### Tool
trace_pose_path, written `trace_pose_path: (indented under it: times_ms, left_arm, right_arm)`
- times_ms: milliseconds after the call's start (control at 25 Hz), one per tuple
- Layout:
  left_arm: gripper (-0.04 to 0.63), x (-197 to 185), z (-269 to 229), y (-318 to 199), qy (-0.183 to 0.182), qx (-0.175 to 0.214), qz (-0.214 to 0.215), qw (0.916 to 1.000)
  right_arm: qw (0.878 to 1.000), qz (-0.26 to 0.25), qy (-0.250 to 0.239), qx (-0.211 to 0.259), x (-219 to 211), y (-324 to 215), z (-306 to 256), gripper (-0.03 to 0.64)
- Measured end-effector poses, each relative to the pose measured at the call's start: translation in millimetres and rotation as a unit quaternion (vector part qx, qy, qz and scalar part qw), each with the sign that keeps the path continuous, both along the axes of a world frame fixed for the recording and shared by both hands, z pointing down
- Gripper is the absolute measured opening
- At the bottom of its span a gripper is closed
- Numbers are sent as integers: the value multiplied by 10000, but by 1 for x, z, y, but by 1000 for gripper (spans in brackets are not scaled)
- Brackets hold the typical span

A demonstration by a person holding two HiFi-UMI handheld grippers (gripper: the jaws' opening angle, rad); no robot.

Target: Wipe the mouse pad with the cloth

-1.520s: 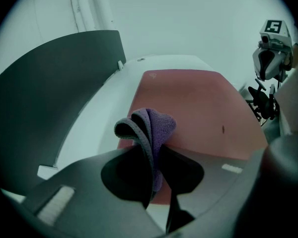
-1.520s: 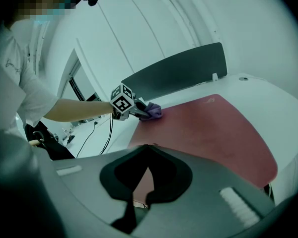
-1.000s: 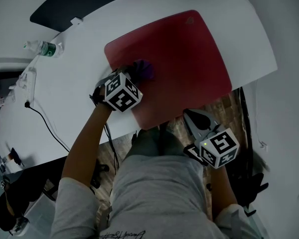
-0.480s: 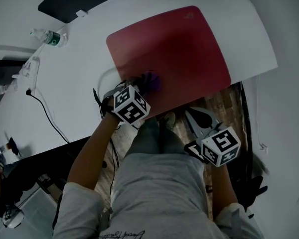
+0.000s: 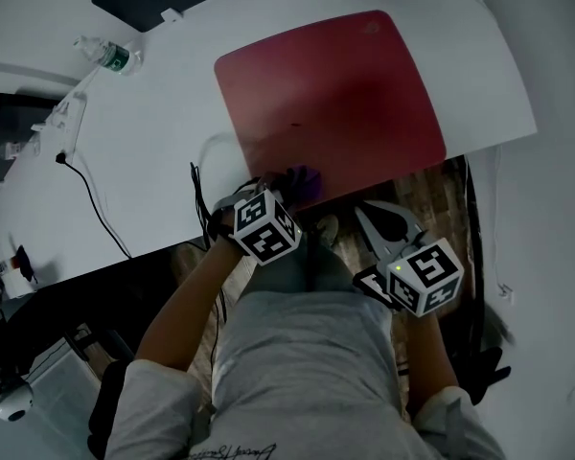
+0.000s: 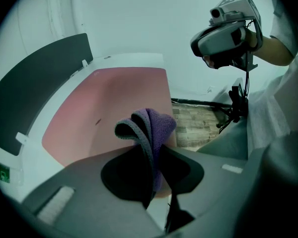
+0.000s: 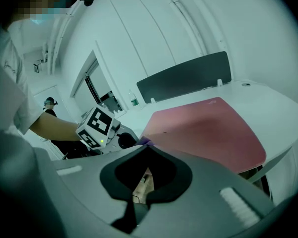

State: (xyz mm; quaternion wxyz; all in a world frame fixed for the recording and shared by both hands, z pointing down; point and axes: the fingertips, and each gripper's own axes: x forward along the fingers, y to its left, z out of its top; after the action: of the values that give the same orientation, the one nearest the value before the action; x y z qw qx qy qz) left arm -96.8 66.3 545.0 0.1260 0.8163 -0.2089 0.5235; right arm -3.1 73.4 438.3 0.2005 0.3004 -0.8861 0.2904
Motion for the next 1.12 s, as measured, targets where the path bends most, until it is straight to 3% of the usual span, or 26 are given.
trace_pose_path:
  times_ms: [480, 800, 1120]
  left_arm:
    - [100, 10, 0, 30, 48, -624, 87, 9980]
    - [101, 4, -16, 18, 175, -418, 243, 9987]
    - [101, -15, -54, -45, 263, 28, 112, 9996]
  right_arm:
    - [9999, -153, -3, -44, 7, 13, 4, 6]
    - [9998, -55, 196, -53, 3, 5, 4, 6]
    - [9996, 19, 203, 204, -17, -9, -16, 6]
